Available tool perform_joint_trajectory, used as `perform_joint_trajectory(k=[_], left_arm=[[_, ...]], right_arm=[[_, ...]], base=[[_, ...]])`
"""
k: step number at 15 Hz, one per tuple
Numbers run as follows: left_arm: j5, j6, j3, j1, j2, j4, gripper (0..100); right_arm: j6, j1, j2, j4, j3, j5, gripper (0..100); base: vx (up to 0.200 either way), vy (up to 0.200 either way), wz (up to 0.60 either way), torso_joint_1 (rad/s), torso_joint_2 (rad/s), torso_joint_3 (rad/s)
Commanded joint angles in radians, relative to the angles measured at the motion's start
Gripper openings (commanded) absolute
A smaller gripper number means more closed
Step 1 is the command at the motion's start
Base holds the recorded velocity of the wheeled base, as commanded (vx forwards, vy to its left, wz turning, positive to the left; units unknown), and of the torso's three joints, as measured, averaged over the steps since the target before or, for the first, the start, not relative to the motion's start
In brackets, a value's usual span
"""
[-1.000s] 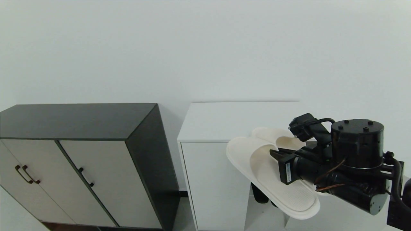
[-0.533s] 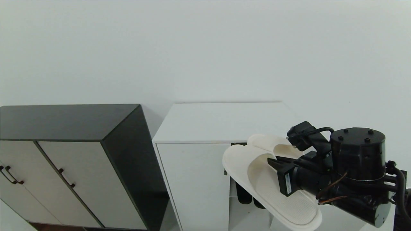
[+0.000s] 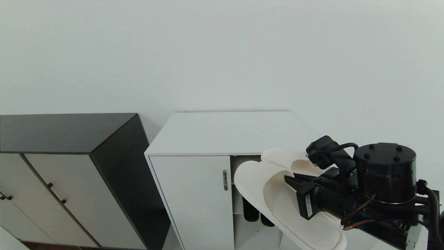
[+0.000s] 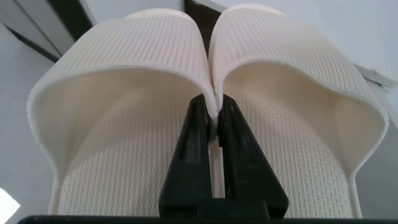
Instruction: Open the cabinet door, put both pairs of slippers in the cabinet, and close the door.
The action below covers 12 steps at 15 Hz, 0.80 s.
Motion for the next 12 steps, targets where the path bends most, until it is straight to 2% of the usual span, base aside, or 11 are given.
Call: perform_joint_trajectory(k=[1,9,12], left_arm=[[0.0,0.0,0.0,0.001,0.001,-0.001,0],[0.0,-0.001,0.0,0.001,0.001,-0.001,0],[0.006,-0.004,0.0,0.001,0.001,-0.001,0]], right_arm=[[0.001,0.008,0.005,-0.009,0.003,-0.003,0],[0.005,0.011,0.009,-0.009,0.006,0.0,0],[0.004,0.012,0.009,-0.009,0.009,0.0,0]], base=[[0.0,0.0,0.0,0.0,0.0,0.0],[0.0,0.0,0.0,-0.004,0.01,0.004],[0.0,0.0,0.0,-0.176,0.42,0.229]])
